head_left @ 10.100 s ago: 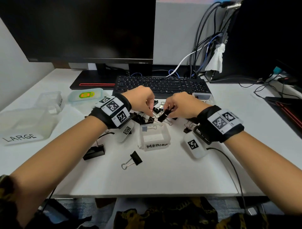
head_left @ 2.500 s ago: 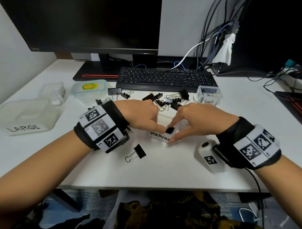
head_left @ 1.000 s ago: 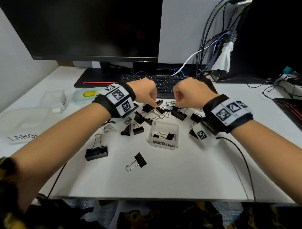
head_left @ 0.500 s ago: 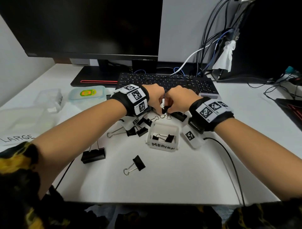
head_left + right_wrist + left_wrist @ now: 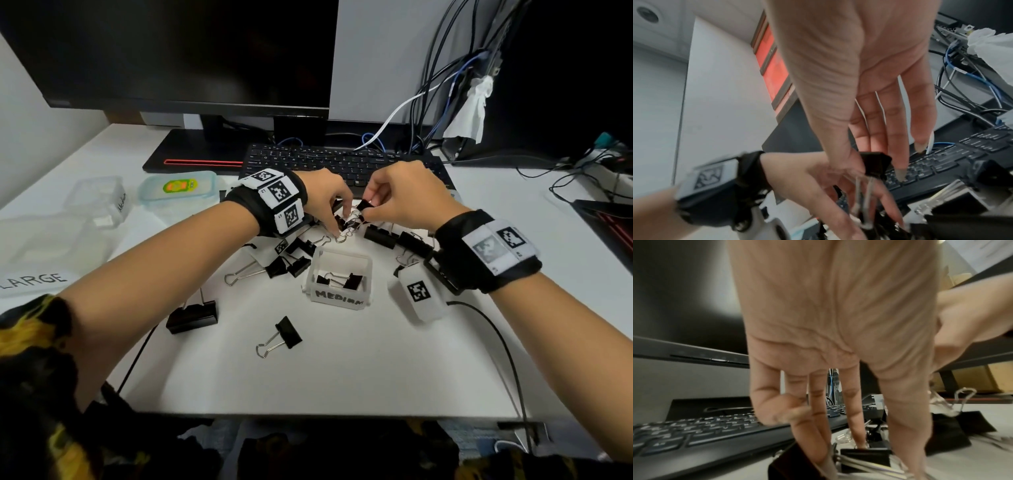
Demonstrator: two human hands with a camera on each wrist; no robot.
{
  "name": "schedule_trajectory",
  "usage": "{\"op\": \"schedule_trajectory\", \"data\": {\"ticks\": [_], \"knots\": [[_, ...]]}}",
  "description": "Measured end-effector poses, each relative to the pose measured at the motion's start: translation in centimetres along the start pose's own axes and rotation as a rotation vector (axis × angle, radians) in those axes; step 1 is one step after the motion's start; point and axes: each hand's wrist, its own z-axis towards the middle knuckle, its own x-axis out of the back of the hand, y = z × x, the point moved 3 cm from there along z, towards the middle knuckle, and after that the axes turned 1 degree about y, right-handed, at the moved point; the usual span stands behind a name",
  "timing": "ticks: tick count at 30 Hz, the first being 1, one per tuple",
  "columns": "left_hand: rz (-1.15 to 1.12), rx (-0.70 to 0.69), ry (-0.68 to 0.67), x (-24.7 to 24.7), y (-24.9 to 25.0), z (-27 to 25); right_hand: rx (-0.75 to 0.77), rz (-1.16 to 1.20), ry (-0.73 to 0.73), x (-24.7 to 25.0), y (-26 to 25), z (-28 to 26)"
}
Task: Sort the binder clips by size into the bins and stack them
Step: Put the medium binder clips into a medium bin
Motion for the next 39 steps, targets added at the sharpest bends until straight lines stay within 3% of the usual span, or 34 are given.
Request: {"op": "schedule_trajectory", "data": {"ticks": [10, 21, 39], "knots": [[0.064, 0.036, 0.008, -0.3, 0.5, 0.0, 0.17, 0.225, -0.054, 1.3, -3.1, -4.0], [0.037, 0.033, -0.003, -0.9, 0.1, -0.5, 0.234, 0.105, -0.279, -1.6, -5.2, -4.7], [-0.02, 0.001, 0.028, -1.4, -0.9, -0.3, 0.162, -0.226, -0.042, -1.8, -6.6, -5.5]]}}
